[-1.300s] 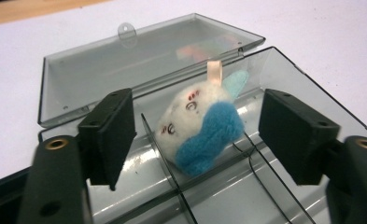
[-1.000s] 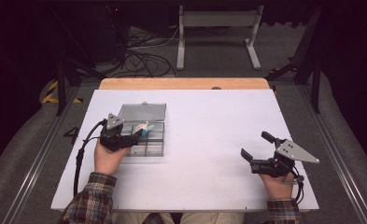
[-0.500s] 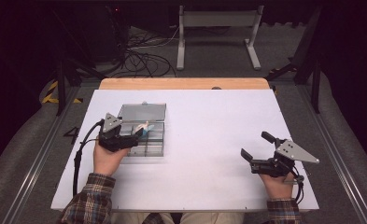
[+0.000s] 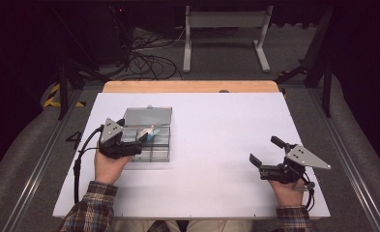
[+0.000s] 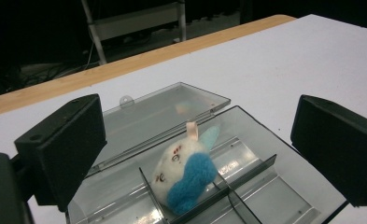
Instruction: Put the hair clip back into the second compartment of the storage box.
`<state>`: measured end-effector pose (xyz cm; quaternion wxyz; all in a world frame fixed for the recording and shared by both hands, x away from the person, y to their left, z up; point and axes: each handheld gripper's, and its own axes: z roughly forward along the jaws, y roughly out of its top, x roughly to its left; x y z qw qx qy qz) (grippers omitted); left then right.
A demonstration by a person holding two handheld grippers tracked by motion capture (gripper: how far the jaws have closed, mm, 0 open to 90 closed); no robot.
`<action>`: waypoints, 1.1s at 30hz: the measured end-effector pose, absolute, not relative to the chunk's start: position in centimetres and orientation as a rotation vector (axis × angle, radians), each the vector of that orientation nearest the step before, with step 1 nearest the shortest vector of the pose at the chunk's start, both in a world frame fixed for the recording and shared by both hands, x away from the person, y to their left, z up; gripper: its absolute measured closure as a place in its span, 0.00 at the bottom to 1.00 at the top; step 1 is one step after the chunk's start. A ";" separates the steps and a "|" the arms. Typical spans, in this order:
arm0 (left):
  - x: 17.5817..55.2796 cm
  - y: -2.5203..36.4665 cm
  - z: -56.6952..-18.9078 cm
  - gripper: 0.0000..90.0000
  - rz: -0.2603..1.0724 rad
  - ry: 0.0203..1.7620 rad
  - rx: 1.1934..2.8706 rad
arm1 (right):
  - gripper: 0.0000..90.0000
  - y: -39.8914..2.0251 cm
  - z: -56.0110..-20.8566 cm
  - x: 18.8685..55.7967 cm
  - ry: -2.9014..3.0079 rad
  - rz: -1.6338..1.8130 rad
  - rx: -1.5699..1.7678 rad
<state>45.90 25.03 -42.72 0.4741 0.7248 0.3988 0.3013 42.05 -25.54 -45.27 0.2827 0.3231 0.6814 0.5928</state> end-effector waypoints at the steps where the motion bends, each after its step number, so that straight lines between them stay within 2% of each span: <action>1: 45.9 25.1 -42.7 0.04 0.736 0.973 1.773 | 0.00 -25.5 -45.3 42.0 1.824 1.587 0.865; 33: 43.1 27.5 -43.0 0.02 0.740 0.909 1.669 | 0.00 -25.6 -45.3 42.0 1.818 1.587 0.860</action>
